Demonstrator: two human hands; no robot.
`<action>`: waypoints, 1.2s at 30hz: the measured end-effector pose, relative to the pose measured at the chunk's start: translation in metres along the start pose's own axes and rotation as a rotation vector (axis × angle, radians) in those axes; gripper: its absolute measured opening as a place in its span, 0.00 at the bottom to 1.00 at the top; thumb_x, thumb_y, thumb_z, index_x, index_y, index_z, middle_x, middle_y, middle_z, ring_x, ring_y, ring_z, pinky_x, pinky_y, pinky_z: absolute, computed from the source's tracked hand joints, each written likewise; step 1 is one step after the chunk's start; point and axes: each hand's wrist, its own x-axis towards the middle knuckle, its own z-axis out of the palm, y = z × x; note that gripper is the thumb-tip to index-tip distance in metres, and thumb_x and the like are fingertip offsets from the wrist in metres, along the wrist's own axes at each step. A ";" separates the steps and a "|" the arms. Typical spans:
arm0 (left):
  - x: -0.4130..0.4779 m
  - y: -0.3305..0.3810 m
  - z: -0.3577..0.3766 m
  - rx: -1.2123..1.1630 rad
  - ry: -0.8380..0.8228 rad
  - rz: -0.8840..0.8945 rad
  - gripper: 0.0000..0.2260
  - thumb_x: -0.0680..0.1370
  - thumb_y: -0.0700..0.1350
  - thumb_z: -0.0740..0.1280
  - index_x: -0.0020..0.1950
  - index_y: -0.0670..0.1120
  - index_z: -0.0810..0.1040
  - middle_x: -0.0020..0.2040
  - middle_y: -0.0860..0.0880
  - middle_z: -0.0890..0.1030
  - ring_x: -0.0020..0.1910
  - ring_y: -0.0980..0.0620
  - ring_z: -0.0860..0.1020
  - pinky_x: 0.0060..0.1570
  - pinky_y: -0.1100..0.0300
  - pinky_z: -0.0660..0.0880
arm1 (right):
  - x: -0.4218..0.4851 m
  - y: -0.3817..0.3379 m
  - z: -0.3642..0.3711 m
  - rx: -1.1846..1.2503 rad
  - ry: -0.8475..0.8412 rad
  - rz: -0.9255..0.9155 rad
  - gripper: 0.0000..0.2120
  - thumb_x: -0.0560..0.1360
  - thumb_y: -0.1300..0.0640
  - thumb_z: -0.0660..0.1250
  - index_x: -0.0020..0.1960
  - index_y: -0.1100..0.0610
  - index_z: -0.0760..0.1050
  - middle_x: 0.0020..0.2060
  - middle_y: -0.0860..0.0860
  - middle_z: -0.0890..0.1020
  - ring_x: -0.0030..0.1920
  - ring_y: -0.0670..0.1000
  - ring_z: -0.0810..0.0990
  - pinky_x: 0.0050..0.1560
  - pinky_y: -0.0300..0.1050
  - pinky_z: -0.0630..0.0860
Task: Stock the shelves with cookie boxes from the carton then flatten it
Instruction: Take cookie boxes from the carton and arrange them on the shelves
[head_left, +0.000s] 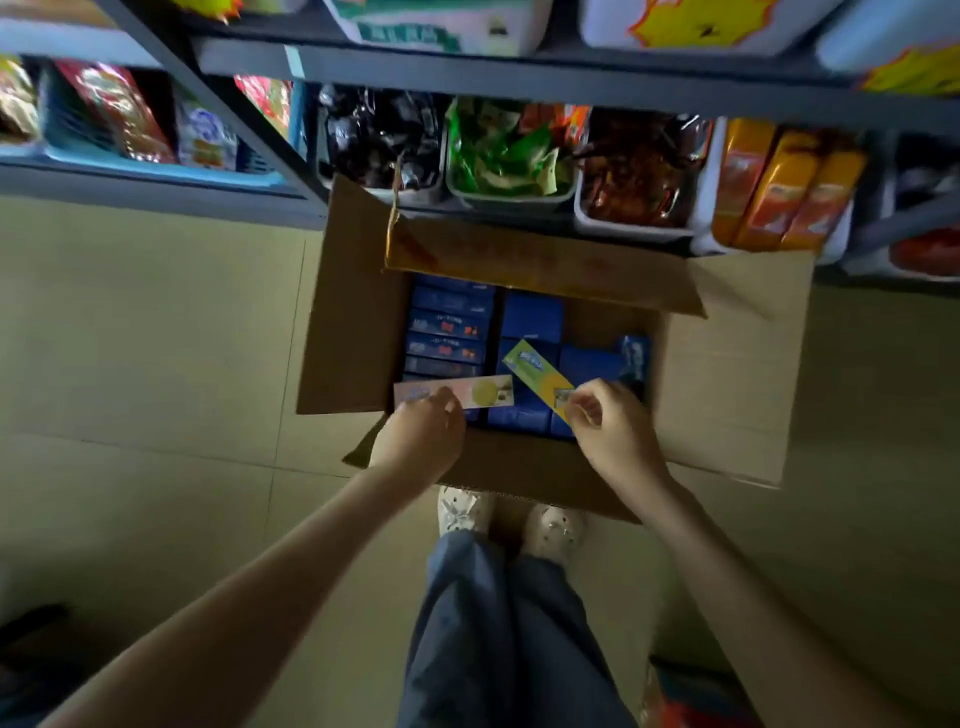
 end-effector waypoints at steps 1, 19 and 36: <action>0.013 -0.009 0.013 -0.001 -0.010 -0.015 0.12 0.81 0.45 0.55 0.59 0.42 0.73 0.54 0.41 0.80 0.52 0.41 0.78 0.50 0.51 0.75 | 0.006 0.011 0.016 -0.006 -0.021 0.030 0.07 0.76 0.58 0.66 0.53 0.60 0.76 0.49 0.53 0.78 0.50 0.51 0.76 0.48 0.42 0.71; 0.188 -0.079 0.180 0.340 -0.024 0.019 0.35 0.75 0.45 0.67 0.76 0.46 0.50 0.73 0.44 0.57 0.73 0.42 0.56 0.74 0.45 0.50 | 0.128 0.138 0.175 -0.331 -0.141 0.296 0.42 0.72 0.56 0.72 0.76 0.55 0.49 0.71 0.57 0.62 0.71 0.58 0.61 0.69 0.57 0.57; 0.187 -0.065 0.161 0.078 0.097 0.115 0.24 0.79 0.52 0.60 0.74 0.48 0.59 0.70 0.45 0.65 0.69 0.44 0.62 0.69 0.47 0.55 | 0.134 0.103 0.163 -0.147 0.092 0.058 0.34 0.73 0.55 0.70 0.74 0.56 0.57 0.68 0.56 0.65 0.69 0.57 0.62 0.65 0.57 0.60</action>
